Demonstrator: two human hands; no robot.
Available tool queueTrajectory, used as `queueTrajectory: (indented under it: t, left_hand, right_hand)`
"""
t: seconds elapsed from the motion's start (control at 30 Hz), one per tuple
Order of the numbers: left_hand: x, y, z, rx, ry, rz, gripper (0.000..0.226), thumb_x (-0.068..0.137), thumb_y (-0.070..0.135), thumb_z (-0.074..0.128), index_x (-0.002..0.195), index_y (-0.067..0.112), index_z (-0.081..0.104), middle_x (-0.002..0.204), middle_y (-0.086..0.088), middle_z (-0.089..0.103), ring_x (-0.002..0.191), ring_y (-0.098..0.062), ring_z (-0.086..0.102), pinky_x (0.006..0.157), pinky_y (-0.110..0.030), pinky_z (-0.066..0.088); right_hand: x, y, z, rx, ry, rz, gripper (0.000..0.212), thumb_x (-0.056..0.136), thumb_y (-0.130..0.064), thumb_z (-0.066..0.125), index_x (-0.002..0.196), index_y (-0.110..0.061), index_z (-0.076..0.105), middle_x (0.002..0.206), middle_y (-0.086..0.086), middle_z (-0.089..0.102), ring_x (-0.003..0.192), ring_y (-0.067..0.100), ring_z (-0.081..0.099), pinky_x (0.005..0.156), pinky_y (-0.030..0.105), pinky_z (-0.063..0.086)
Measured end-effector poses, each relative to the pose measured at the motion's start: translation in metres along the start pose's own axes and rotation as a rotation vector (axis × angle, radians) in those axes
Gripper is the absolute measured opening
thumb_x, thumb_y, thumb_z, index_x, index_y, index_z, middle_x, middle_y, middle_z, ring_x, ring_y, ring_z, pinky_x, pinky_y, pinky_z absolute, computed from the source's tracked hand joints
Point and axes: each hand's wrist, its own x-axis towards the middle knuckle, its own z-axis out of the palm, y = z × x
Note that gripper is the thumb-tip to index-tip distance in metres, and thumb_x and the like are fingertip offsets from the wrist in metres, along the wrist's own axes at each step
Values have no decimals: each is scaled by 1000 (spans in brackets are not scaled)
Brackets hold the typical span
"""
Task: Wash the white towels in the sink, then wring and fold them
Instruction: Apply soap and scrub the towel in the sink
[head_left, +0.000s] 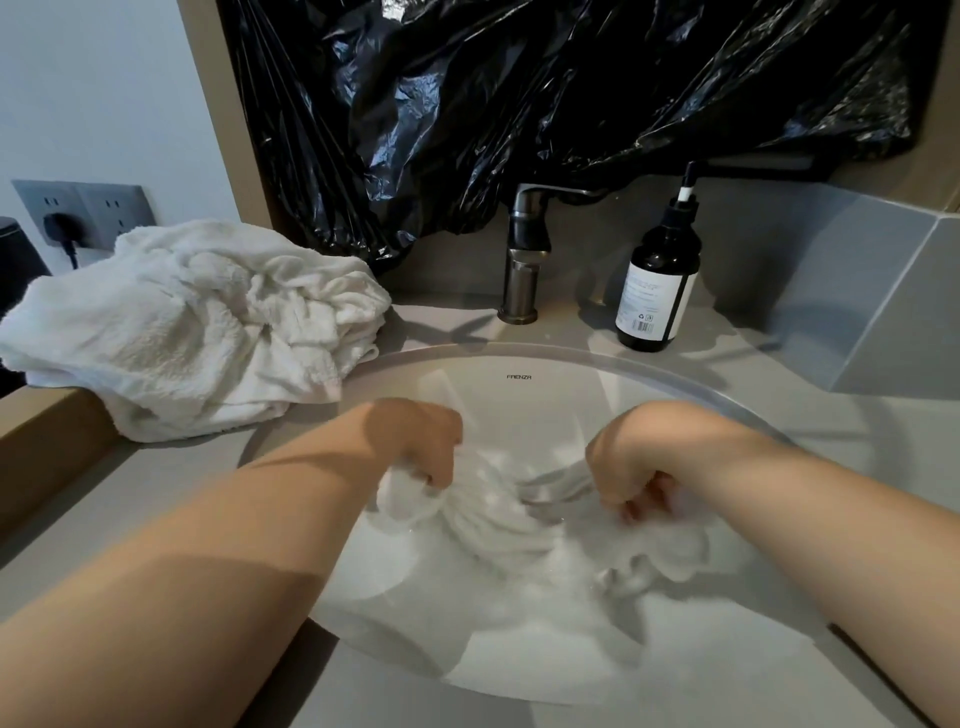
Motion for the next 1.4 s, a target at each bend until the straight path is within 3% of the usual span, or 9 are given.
queueTrajectory:
  t: [0.07,0.17,0.27,0.43,0.77,0.9,1.1,1.2,1.4]
  left_hand:
    - [-7,-1,-9,-138,92,79,26,79,17,68,104,16,64,104,-3,67,84,-19,59,71,-30,52]
    - [-12,7,-17,-318,213,201,20,82,13,67,99,21,63,94,4,63,83,-15,58,69,-29,51]
    - [-15,17,-22,-482,332,300,28,79,6,67,97,27,66,86,13,60,83,-9,58,64,-18,48]
    - [-13,16,-26,-449,439,316,40,78,5,69,114,22,67,101,10,61,93,-9,60,77,-22,52]
    - [-5,5,-14,-194,461,222,87,79,8,72,150,31,28,139,5,49,125,-21,50,99,-31,44]
    - [-10,23,-10,-599,424,344,97,72,17,85,149,31,28,128,7,52,115,-12,50,94,-26,45]
    - [2,33,-2,-616,276,276,24,78,30,79,85,37,57,85,17,59,79,-4,58,61,-14,40]
    - [2,20,-8,-678,290,227,19,80,36,76,91,31,62,89,11,63,83,-11,61,66,-22,45]
    - [-4,-8,-8,-770,240,147,21,77,23,77,97,19,71,98,-6,73,91,-25,71,79,-36,59]
  right_hand:
    - [3,9,4,135,-11,-15,37,99,-37,42,96,-13,70,62,4,65,58,21,53,54,25,42]
    - [22,21,13,490,448,-150,33,84,-47,68,103,-21,60,97,-5,64,77,18,61,66,27,51]
    - [29,17,13,957,400,-399,74,72,-34,84,132,-39,41,116,-18,46,100,11,57,75,20,50]
    - [40,2,10,1125,418,-499,20,78,-9,76,87,-25,67,89,4,72,75,19,67,78,35,56]
    - [26,28,-1,1586,533,-496,17,79,-12,69,91,-8,58,81,9,66,74,23,62,66,29,47]
    - [14,22,-4,1405,535,-480,53,61,-32,80,107,-15,61,100,9,71,92,26,70,81,37,56]
    - [7,14,-7,1023,605,-363,27,76,-40,77,90,-22,63,91,-1,70,83,18,67,78,35,55]
    - [17,23,-9,1062,729,-321,36,75,-49,75,99,-25,62,102,-3,68,92,15,65,78,27,50]
    - [29,38,19,813,264,-448,105,70,-57,76,151,-38,13,150,-13,34,133,15,42,109,39,40]
